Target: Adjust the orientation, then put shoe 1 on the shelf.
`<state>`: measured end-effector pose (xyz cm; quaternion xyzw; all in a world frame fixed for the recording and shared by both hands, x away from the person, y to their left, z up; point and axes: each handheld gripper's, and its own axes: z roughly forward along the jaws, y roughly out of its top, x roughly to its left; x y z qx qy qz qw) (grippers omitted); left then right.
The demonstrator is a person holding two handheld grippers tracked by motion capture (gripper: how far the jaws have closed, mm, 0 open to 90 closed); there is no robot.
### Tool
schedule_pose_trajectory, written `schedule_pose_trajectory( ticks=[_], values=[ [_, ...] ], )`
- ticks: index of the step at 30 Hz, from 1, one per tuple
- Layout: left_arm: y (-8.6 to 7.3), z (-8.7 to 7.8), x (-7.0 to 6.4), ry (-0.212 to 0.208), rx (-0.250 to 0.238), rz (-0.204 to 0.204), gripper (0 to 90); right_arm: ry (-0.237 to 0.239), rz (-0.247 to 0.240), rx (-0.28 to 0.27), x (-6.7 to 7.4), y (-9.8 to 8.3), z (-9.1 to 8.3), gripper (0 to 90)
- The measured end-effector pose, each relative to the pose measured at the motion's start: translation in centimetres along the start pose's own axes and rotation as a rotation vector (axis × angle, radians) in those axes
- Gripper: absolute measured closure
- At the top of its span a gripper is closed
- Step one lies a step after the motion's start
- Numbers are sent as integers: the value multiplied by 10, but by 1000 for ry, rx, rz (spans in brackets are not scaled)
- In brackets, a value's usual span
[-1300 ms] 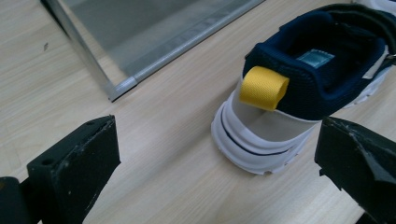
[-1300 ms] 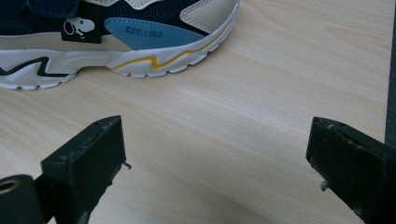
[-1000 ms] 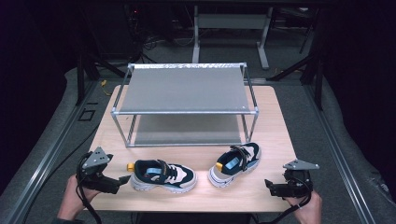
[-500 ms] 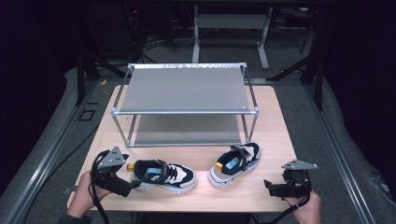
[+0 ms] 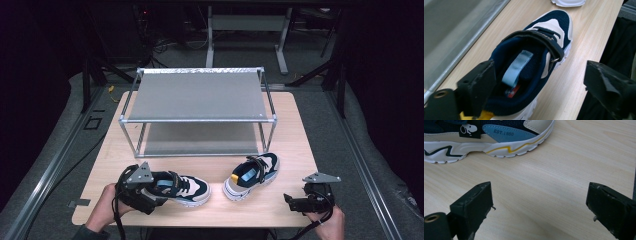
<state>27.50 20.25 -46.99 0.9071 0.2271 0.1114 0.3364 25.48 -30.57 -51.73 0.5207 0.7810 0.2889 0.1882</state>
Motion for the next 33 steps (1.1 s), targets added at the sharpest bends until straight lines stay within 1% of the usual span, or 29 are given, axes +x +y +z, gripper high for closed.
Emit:
schedule_pose_trajectory(
  ticks=[1, 2, 4, 5, 6, 7, 8, 9, 10, 11, 12, 14, 15, 19, 20, 22, 23, 24, 25, 27, 28, 30, 31, 32, 33],
  values=[
    [1, 2, -1, -5, 6, 5, 168, -2, 1, 0, 0, 0, 0, 64],
    [1, 4, -1, -11, 8, 10, 168, -2, 1, 0, 0, 0, 0, 64],
    [2, 7, -2, -25, 11, 13, 226, -3, 5, 0, 0, 0, 0, 65],
    [2, 8, -2, -32, 16, 19, 281, -1, 4, -7, -1, 0, -1, 65],
    [2, 10, -2, -33, 18, 21, 281, -1, 4, -7, -1, 0, -1, 65],
    [3, 12, -2, -40, 25, 26, 364, -4, 9, -3, -1, -1, -1, 66],
    [3, 12, -2, -40, 25, 26, 388, -12, 9, -4, -1, -1, -1, 67],
    [3, 14, -2, -48, 29, 29, 388, -12, 9, -4, -1, -1, -1, 67],
    [3, 17, -2, -44, 46, 33, 469, -6, 10, 0, -2, -2, -1, 68],
    [3, 17, -2, -44, 46, 33, 484, -6, 10, 0, -2, -2, -1, 68],
    [3, 18, -2, -62, 71, 61, 484, -3, 11, 0, -2, -2, -1, 68],
    [2, 23, -4, -69, 91, 83, 541, -13, 12, 1, -3, -3, -2, 68],
    [1, 24, -4, -67, 96, 85, 553, -15, 12, 1, -3, -3, -2, 68],
    [-1, 25, 1, -58, 70, 74, 653, -16, 18, 2, -4, -3, -2, 69],
    [-1, 25, 1, -58, 70, 74, 678, -16, 18, 2, -4, -3, -2, 69],
    [-1, 24, 1, -62, 76, 88, 695, -16, 17, 13, -5, -3, -3, 70],
    [-1, 25, 2, -63, 76, 90, 709, -22, 19, -6, -5, -4, -1, 72],
    [-1, 25, 2, -66, 77, 93, 730, -26, 24, -1, -5, -4, -1, 72],
    [-1, 24, 1, -68, 79, 107, 741, -26, 28, -1, -6, -5, -1, 72],
    [-1, 24, 1, -71, 75, 113, 776, -22, 29, 3, -6, -5, -1, 72],
    [0, 24, -1, -70, 63, 119, 794, -16, 28, 4, -6, -5, -1, 72],
    [0, 24, -2, -45, 59, 105, 811, -19, 33, 1, -7, -6, -1, 73],
    [0, 24, -3, -22, 50, 92, 812, -22, 34, 3, -7, -6, -2, 73],
    [0, 24, -3, -22, 50, 92, 815, -22, 34, 3, -7, -6, -2, 73],
    [0, 23, -3, -15, 47, 76, 815, -22, 35, 1, -8, -6, -2, 73]
  ],
)
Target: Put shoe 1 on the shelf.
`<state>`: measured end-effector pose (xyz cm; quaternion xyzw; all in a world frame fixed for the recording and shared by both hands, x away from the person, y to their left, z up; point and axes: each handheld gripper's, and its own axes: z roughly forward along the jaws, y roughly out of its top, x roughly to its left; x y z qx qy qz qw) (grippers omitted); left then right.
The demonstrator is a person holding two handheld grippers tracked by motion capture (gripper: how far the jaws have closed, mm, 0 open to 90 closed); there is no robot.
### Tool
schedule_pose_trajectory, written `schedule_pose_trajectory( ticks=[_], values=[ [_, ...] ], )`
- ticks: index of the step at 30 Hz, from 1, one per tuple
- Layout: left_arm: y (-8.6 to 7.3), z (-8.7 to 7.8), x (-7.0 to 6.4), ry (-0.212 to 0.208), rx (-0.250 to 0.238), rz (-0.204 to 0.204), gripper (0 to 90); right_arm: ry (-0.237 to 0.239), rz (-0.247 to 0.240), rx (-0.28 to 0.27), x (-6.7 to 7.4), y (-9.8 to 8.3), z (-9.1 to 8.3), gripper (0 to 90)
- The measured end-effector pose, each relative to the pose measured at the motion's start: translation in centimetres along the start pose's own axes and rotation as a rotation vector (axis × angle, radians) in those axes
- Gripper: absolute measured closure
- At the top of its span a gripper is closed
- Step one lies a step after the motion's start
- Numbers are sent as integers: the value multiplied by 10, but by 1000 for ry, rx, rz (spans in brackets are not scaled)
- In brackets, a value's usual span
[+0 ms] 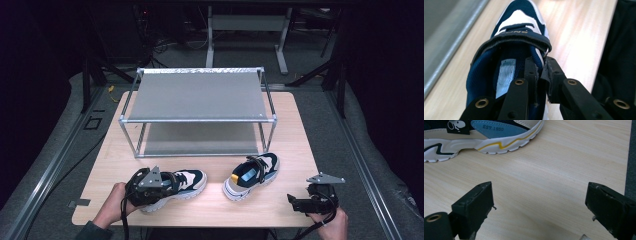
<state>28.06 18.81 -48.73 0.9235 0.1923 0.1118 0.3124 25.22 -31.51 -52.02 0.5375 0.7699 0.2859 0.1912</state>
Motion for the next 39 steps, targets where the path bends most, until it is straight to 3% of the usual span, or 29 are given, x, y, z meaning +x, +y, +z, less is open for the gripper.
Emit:
schedule_pose_trajectory(
  ticks=[8, 9, 10, 11, 12, 14, 18, 21, 24, 27, 29, 30, 35, 38, 39],
  values=[
    [6, -5, -9, 66, -32, -83, 819, -4, 9, -4, 0, 0, -1, 75],
    [9, -6, -11, 99, -42, -121, 820, -5, 3, 8, 0, 1, -1, 75],
    [9, -6, -11, 99, -42, -121, 820, -5, 4, 9, 1, 1, -2, 75],
    [12, -6, -13, 139, -45, -171, 820, -3, 5, 7, 1, 2, -1, 74],
    [12, -6, -13, 139, -45, -171, 821, -11, 8, -10, 2, 1, 0, 75],
    [17, -4, -17, 182, -25, -238, 820, -13, 11, -9, 2, 2, 0, 74],
    [22, 2, -22, 220, 0, -275, 820, 3, 7, -3, 3, 3, 0, 75],
    [24, 10, -27, 233, -7, -333, 818, -10, 4, -1, 4, 4, 1, 75],
    [25, 17, -32, 259, -9, -335, 814, 0, 5, 10, 4, 4, 1, 74],
    [25, 19, -33, 254, -8, -328, 806, -7, 5, 7, 5, 4, 2, 74],
    [25, 16, -35, 258, -33, -322, 713, 11, 4, 2, 5, 4, 3, 74],
    [25, 10, -34, 256, -56, -327, 541, 10, 3, 6, 5, 3, 3, 74],
    [14, -10, -31, 306, -134, -373, 153, 6, 8, 11, 6, 2, 4, 73],
    [8, -13, -30, 312, -145, -391, 36, 16, 9, 13, 6, 2, 5, 73],
    [5, -13, -30, 313, -143, -396, 36, 16, 9, 13, 6, 2, 5, 73]
  ],
)
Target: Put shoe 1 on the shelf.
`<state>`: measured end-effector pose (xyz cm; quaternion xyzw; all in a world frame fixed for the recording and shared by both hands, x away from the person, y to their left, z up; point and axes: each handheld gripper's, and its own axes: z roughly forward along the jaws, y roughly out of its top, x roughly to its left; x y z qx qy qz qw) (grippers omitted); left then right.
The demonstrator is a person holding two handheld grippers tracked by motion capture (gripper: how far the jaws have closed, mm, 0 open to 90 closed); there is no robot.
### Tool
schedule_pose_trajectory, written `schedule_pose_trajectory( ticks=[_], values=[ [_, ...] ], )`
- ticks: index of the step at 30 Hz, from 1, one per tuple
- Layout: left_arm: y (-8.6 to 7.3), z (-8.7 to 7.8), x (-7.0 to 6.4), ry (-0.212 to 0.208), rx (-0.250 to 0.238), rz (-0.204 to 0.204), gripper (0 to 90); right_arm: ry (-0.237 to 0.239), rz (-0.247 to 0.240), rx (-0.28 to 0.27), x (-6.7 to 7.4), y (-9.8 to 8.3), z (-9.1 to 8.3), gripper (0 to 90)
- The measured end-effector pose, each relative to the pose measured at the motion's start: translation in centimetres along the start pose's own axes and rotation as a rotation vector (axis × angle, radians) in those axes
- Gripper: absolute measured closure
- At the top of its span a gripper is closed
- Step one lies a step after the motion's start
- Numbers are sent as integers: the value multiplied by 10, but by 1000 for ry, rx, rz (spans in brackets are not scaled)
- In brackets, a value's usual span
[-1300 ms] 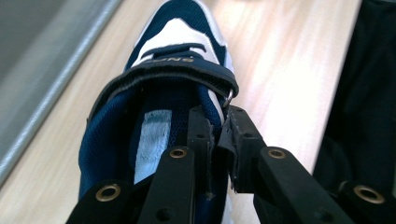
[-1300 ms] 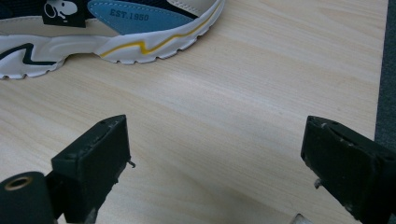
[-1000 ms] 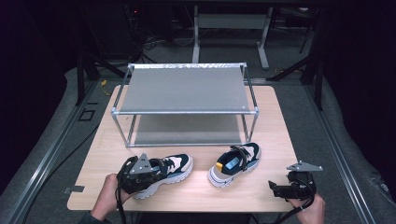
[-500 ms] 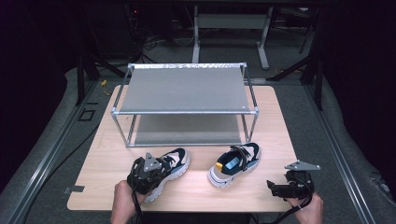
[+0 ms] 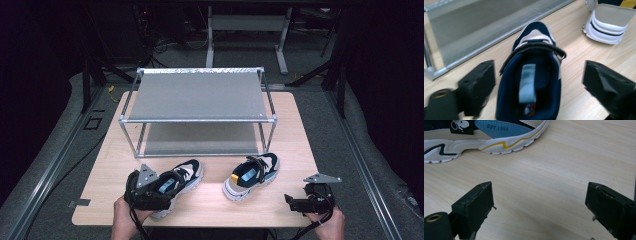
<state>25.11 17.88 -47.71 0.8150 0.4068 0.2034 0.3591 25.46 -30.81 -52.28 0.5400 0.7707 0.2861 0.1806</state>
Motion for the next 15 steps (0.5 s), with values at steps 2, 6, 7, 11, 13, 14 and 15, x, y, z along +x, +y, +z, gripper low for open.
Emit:
schedule_pose_trajectory(
  ticks=[2, 6, 7, 11, 13, 14, 15],
  values=[
    [-6, 2, 2, 0, -1, -11, 0, 1, -2, -3, 0, 0, 1, 73],
    [-22, 16, 7, -23, 13, -28, 0, 8, 1, 2, 1, 0, 3, 72],
    [-25, 19, 8, -28, 12, -34, 0, 8, 1, 2, 1, 0, 3, 72],
    [-36, 33, 14, -70, 8, -68, 0, -2, 0, 1, 1, -1, 3, 72],
    [-39, 37, 13, -62, 10, -67, 1, 1, 4, 14, 0, -2, 1, 72],
    [-39, 39, 14, -67, 12, -68, 1, 1, 4, 14, 0, -2, 1, 72],
    [-41, 40, 14, -61, 12, -68, 4, 0, 4, 14, 0, -2, 1, 72]
  ],
)
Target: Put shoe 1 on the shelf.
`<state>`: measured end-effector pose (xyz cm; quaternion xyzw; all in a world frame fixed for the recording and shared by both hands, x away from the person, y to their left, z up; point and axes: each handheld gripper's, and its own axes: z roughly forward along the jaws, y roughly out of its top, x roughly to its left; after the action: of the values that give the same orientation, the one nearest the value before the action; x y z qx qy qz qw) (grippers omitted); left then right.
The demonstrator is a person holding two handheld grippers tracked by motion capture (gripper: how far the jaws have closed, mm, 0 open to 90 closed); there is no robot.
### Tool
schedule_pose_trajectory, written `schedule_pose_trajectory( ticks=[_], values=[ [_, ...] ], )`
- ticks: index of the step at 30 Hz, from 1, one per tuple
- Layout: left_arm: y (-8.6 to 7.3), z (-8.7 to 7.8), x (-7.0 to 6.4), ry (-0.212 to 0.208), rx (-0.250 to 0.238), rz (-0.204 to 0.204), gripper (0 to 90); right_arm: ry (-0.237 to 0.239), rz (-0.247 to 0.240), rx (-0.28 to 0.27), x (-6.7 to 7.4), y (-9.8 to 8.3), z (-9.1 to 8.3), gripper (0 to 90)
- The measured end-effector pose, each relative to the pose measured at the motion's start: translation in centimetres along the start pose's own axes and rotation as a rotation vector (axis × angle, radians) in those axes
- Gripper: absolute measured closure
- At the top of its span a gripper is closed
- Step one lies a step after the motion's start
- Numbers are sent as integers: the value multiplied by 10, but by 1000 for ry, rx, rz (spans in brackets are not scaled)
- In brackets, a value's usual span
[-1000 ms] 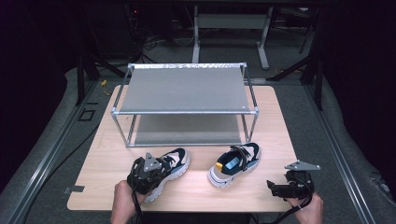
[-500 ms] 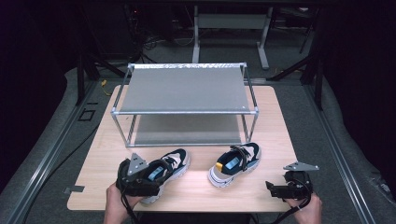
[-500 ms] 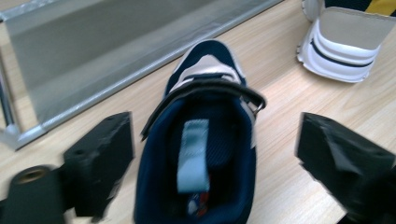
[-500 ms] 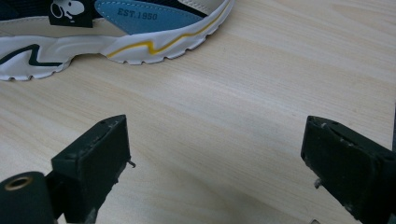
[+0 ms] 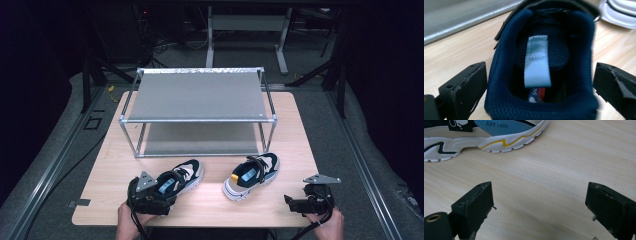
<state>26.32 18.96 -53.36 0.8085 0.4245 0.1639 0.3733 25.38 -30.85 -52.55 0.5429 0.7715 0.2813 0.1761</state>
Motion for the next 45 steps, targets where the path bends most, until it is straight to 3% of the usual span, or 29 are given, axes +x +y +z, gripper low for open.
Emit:
schedule_pose_trajectory(
  ticks=[2, 7, 12, 13, 14, 23, 31, 36, 45],
  values=[
    [-2, 2, 2, 4, -1, 5, 79, -6, 0, -6, -1, -1, 1, 72],
    [-4, 6, 1, -10, 2, 12, 153, 1, 1, -3, -1, -1, 1, 72],
    [-4, 5, 0, 10, 8, 43, 208, -3, 1, -15, 0, 1, 2, 72],
    [-4, 4, 0, 9, 6, 43, 219, 7, -6, 6, 0, 1, 1, 72],
    [-5, 4, 0, 7, 1, 39, 227, 1, 0, -16, 1, 1, 3, 72],
    [-6, 1, -1, 9, -20, 41, 259, 0, 4, -7, -1, 2, -1, 73],
    [1, -13, -3, 38, -74, 6, 255, -5, 8, -26, -2, 2, -3, 73],
    [9, -17, -3, 84, -139, -27, 254, -11, 11, -40, -1, 3, -3, 73],
    [21, -10, -1, 105, -151, -58, 251, -18, 8, -42, -1, 4, -4, 72]
  ],
)
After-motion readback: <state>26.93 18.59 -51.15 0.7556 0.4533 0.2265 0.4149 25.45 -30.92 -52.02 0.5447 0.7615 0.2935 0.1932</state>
